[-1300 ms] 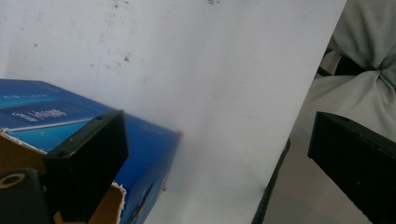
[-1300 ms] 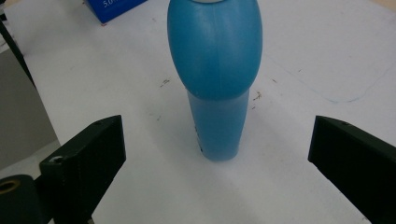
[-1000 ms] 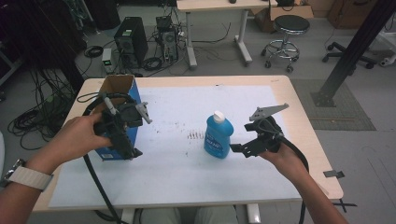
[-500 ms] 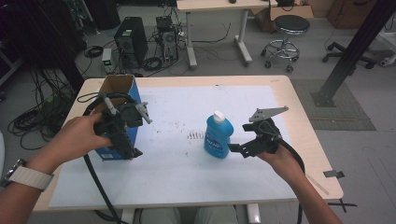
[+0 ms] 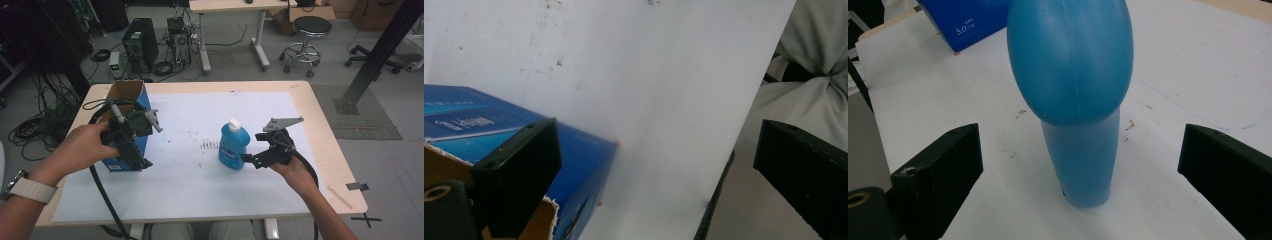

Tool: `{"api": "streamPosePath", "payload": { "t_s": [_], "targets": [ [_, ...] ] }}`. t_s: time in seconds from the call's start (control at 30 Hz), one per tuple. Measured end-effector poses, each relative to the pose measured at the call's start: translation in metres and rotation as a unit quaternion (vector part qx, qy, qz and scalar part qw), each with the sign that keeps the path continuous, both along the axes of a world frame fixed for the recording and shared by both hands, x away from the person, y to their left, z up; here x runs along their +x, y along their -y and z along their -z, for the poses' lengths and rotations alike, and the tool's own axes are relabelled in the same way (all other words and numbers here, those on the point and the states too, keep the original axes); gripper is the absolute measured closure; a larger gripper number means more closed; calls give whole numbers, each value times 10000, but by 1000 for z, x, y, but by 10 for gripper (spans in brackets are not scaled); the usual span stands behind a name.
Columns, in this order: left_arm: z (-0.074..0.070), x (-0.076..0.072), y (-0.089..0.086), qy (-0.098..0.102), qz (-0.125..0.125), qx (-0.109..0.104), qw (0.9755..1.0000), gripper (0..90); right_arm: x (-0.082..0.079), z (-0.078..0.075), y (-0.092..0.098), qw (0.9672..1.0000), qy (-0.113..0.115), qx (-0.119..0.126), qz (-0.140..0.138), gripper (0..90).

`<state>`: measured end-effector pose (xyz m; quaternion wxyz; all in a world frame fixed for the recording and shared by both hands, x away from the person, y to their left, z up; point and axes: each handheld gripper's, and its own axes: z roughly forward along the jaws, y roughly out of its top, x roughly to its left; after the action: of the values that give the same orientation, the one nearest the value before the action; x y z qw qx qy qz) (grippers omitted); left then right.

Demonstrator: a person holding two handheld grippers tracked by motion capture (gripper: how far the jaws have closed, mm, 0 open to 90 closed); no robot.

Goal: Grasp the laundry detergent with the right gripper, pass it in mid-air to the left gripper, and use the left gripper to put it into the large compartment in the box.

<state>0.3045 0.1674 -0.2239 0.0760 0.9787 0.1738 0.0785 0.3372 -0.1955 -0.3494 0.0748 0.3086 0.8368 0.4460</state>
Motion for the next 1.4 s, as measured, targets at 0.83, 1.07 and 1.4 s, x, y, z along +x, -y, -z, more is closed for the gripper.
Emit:
{"api": "streamPosePath", "payload": {
  "t_s": [0.83,1.07,1.4],
  "targets": [
    [0,0,-2,9,-32,-12,10000,58,10,26,-19,9993,225,294,80,42],
    [1,0,-3,8,-39,-15,10000,58,12,28,-23,9990,286,348,75,45],
    [1,1,-2,5,-30,-12,10000,58,15,34,-29,9987,347,362,71,73]
  ]
}}
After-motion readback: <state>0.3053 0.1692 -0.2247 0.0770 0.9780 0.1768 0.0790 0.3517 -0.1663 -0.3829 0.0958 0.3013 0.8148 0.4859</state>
